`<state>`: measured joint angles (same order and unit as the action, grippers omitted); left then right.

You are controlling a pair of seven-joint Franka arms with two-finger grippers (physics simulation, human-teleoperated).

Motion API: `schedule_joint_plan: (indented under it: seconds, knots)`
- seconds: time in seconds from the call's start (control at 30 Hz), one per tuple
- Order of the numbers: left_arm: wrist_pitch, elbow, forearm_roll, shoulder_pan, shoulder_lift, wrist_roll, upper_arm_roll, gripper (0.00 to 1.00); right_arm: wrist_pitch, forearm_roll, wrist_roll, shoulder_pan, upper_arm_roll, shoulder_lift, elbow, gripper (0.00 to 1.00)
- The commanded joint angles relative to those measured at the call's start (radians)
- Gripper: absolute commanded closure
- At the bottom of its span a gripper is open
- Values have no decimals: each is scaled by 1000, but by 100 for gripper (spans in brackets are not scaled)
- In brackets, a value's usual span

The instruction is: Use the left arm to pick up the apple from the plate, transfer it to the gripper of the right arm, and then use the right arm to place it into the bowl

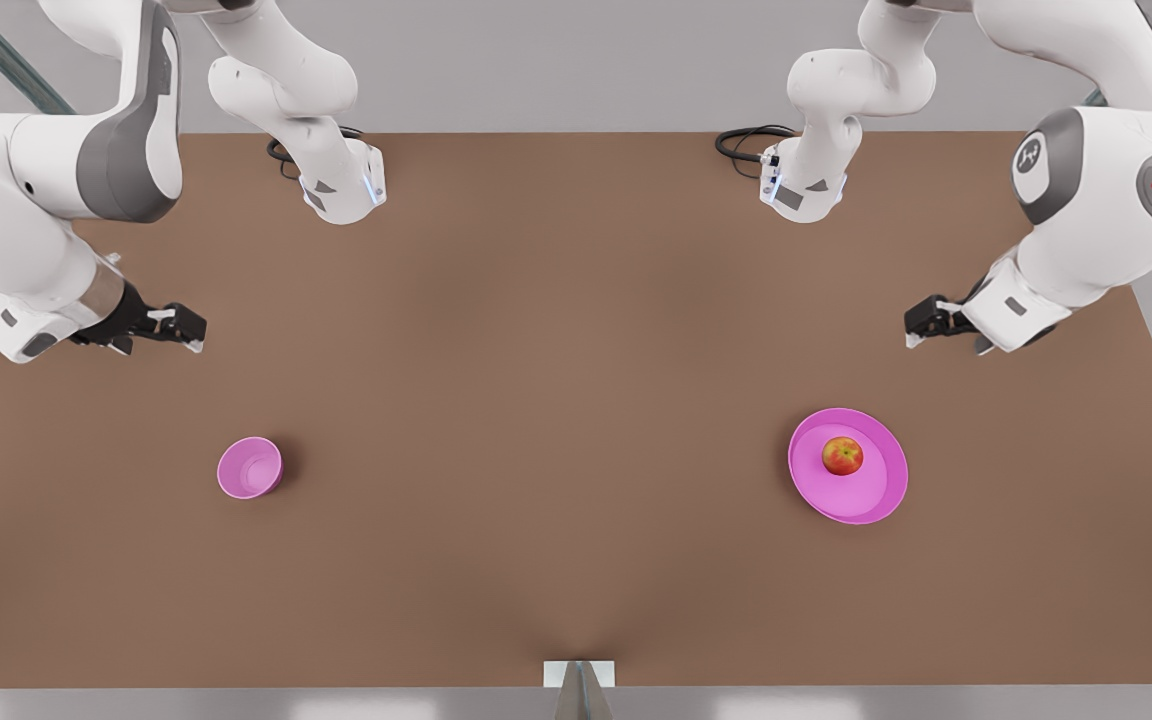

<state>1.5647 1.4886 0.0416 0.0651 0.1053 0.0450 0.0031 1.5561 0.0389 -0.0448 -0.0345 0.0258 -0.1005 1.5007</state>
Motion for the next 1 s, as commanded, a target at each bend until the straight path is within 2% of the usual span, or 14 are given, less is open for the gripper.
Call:
schedule_joint_plan:
  seconds: [0.0, 0.07, 0.17, 0.2, 0.33, 0.4, 0.7, 0.97]
  knots:
    - [32, -1, -3, -8, 5, -1, 0, 0, 24, -7, -27, -2, 0, -1, 0, 0]
    - [118, 10, 1, -16, 65, 3, 2, 0, 24, -7, -24, -2, 0, -2, -2, 0]
    - [567, 335, 20, -14, 77, -4, 3, 0, 24, -7, -24, -2, 0, -2, -2, 0]
    - [650, 375, 32, -16, 83, -5, 3, 0, 24, -7, -26, -2, 0, -2, -2, 0]
    - [802, 498, 47, -30, 125, 4, 5, 0, 24, -7, -27, 1, 2, -4, -2, 0]
    - [954, 588, 49, -30, 146, 3, 5, 0, 22, -27, -29, 2, 5, -5, -2, 0]
    - [1097, 587, 93, -33, 315, -4, 2, 0, 21, -25, -29, 2, 5, -5, -2, 0]
    - [1147, 570, 132, -22, 382, -5, -2, 0, 22, -25, -29, 1, 3, -10, -2, 0]
